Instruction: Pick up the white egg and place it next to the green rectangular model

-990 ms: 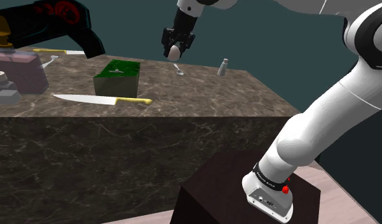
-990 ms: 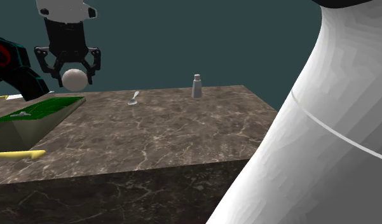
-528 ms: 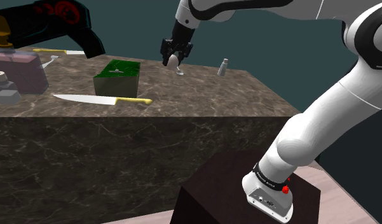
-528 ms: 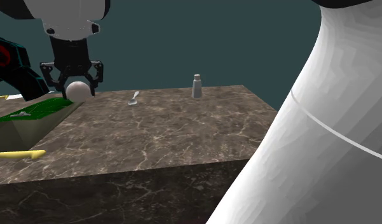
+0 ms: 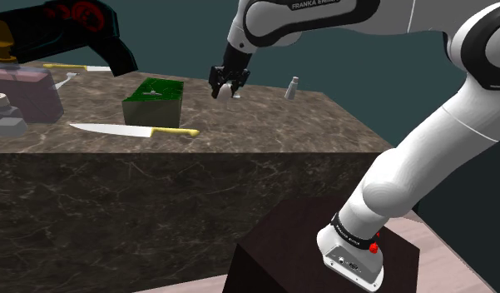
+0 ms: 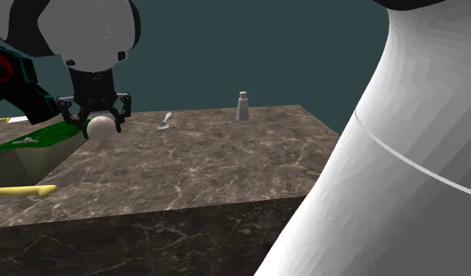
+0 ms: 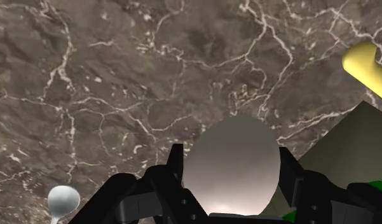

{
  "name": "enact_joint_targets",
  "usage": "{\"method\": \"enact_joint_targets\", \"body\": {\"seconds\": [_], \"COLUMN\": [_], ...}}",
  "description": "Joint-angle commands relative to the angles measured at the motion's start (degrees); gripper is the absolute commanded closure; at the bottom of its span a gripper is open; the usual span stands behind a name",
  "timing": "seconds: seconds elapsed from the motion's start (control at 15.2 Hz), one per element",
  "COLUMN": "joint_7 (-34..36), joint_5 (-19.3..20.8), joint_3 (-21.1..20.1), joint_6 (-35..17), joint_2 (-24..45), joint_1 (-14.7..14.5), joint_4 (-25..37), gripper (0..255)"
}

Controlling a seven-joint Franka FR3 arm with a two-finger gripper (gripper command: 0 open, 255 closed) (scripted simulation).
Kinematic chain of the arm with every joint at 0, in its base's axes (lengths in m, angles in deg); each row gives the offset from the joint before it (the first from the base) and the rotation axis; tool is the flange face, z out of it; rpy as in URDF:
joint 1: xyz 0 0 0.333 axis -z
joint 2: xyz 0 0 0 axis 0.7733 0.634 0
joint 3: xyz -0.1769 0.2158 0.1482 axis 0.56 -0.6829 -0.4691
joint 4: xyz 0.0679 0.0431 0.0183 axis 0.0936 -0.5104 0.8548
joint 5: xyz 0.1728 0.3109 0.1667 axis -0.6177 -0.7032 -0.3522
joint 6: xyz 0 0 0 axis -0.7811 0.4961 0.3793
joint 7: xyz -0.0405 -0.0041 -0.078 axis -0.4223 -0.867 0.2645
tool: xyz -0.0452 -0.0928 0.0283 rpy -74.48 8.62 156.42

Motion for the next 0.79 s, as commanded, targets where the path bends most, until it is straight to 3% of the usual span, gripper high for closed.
{"method": "enact_joint_targets", "body": {"seconds": [0.0, 0.53, 0.73], "joint_7": [-0.1, -0.13, -0.13], "joint_5": [-0.05, 0.01, 0.01], "joint_3": [-0.01, -0.23, -0.23], "joint_6": [-1.79, -7.97, -7.97], "joint_2": [0.15, 1.93, 1.93], "joint_1": [-0.01, -0.06, -0.07], "joint_4": [-1.6, -6.01, -6.01], "gripper": [255, 255, 255]}}
